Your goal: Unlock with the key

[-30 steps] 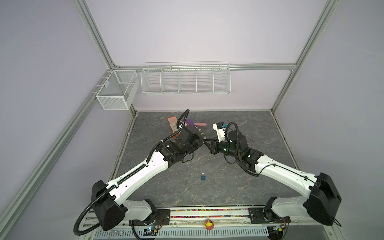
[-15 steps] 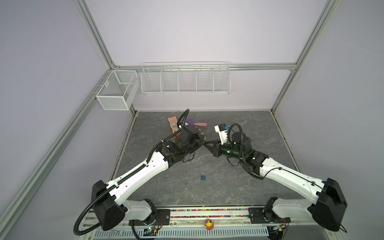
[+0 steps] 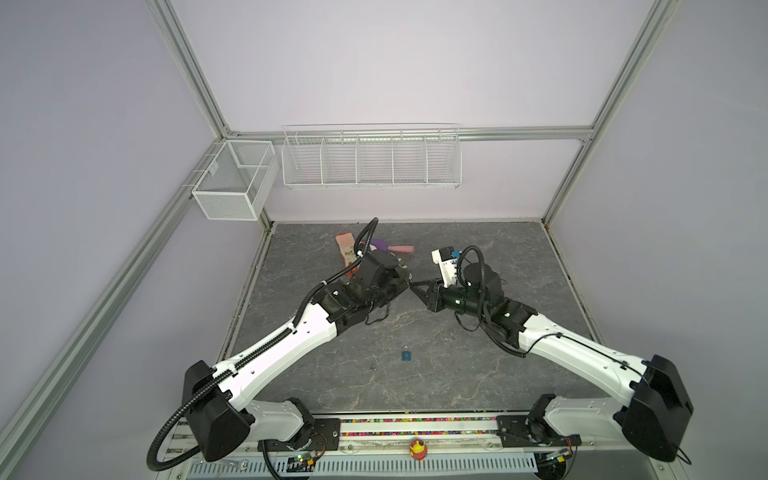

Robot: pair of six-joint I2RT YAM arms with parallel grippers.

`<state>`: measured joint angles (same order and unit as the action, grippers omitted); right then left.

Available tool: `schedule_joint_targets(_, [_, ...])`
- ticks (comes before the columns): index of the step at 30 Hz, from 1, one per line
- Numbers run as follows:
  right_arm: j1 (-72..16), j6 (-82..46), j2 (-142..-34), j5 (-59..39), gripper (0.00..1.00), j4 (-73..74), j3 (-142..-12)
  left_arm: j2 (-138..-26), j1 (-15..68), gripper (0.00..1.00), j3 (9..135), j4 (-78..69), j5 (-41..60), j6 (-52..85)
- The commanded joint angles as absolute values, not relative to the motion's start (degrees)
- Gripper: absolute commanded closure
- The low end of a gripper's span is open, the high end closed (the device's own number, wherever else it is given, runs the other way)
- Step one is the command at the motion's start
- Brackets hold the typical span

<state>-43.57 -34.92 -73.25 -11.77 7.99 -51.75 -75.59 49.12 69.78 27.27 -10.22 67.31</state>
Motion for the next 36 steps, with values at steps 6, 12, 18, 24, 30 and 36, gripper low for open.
schedule_joint_targets(6, [-43.2, -36.7, -74.5, -12.8, 0.86, 10.5, -52.8, -74.1, 48.9, 1.0, 68.8, 25.9, -10.3, 68.0])
schedule_joint_targets(12, [-43.2, -36.9, -75.4, -13.3, 0.88, 10.7, -53.7, -74.4, 48.9, 1.0, 68.9, 25.4, -9.0, 68.4])
schedule_joint_targets(18, [-43.2, -36.5, -76.2, -11.8, 0.91, 10.2, -53.8, -73.8, 48.9, 1.0, 68.8, 25.3, -7.8, 68.5])
schedule_joint_targets(24, [-43.1, -36.3, -75.8, -10.7, 0.93, 12.3, -53.6, -73.5, 49.4, 1.0, 69.3, 25.5, -6.8, 68.3])
schedule_joint_targets(30, [-43.2, -34.0, -74.7, -10.6, 0.94, 14.9, -53.5, -73.8, 50.6, 1.0, 69.2, 26.3, -3.9, 68.1])
schedule_joint_targets(36, [-45.1, -29.7, -75.3, -9.9, 0.94, 12.8, -55.9, -74.7, 51.6, 1.0, 70.5, 28.0, -2.0, 67.2])
